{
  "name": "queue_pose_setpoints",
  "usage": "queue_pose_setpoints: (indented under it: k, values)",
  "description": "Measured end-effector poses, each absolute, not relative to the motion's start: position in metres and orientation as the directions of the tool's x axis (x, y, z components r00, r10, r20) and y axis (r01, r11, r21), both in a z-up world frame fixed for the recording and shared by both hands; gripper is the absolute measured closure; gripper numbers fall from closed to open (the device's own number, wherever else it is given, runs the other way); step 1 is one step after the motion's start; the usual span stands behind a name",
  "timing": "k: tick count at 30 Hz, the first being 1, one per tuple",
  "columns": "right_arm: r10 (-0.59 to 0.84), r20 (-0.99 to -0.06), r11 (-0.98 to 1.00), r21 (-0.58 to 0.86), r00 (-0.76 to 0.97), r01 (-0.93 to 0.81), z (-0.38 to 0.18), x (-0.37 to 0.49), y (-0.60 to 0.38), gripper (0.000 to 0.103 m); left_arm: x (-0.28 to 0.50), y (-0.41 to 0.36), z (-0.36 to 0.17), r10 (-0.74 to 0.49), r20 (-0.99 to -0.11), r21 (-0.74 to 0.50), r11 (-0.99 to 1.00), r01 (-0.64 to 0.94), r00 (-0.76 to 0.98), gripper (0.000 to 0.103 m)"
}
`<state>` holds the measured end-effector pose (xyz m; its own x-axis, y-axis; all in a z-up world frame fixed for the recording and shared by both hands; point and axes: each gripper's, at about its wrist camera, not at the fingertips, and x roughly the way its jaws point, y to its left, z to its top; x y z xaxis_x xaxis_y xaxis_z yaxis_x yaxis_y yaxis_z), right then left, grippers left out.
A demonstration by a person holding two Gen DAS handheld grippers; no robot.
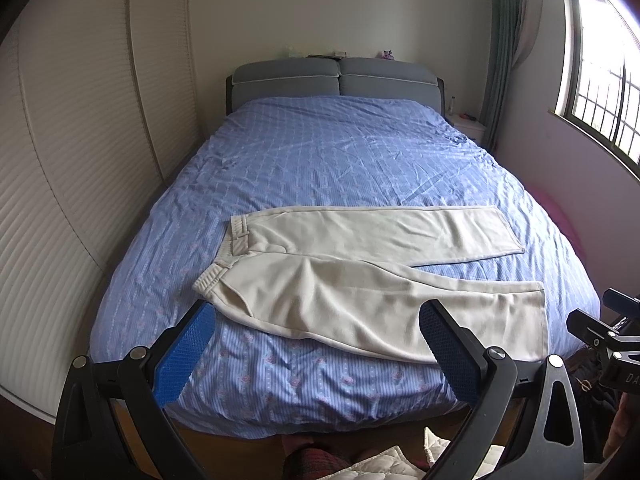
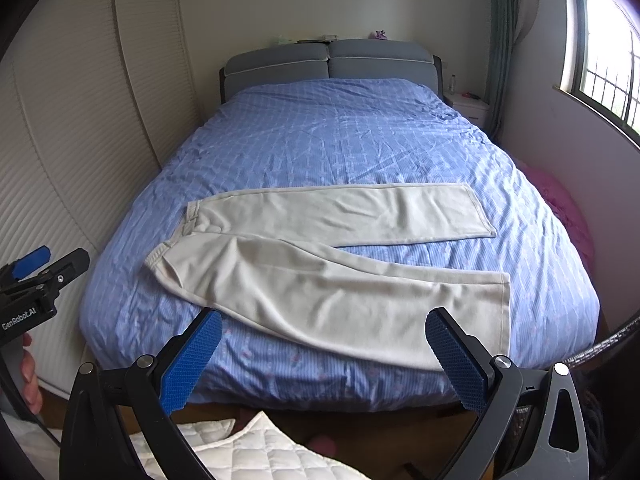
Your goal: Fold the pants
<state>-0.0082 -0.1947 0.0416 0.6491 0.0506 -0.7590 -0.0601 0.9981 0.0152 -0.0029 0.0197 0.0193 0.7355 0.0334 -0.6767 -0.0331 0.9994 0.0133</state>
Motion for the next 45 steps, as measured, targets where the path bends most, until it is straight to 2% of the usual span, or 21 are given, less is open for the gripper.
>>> queue_pose_setpoints:
  k: [13,20,25,35,41,45]
  values:
    - [0.055,-0.77,0.997,0.013,0.636,-0.071,0.033,-0.008,-0.185,0.0,-0.005,0.019,0.018,0.032,-0.683,0.009,0.999,-0.035,0.73,0.0]
    - [0.054,-0.795,0.998,0.018,0.604,-0.065,0.02,0.001,-0.175,0.0,0.001,0.035,0.003,0.033,-0.719,-0.004,0.999,-0.052,0.694,0.0]
    - [0.08,-0.826,0.996,0.051,0.558,-0.067,-0.005,0.026,-0.156,0.0,0.014,0.055,-0.015,0.074,-0.747,0.03,0.996,-0.078,0.66,0.0]
    - [0.195,-0.882,0.98,0.197,0.43,-0.042,-0.089,0.088,-0.088,0.0,0.075,0.129,-0.08,0.1,-0.82,0.039,0.992,-0.12,0.563,0.0]
    - [0.229,-0.922,0.955,0.274,0.312,0.109,-0.162,0.115,-0.063,0.001,0.118,0.178,-0.13,0.116,-0.867,0.045,0.987,-0.155,0.486,0.0]
    - [0.234,-0.94,0.931,0.29,0.247,0.221,-0.21,0.119,-0.06,0.007,0.142,0.201,-0.171,0.123,-0.894,0.07,0.988,-0.136,0.431,0.0]
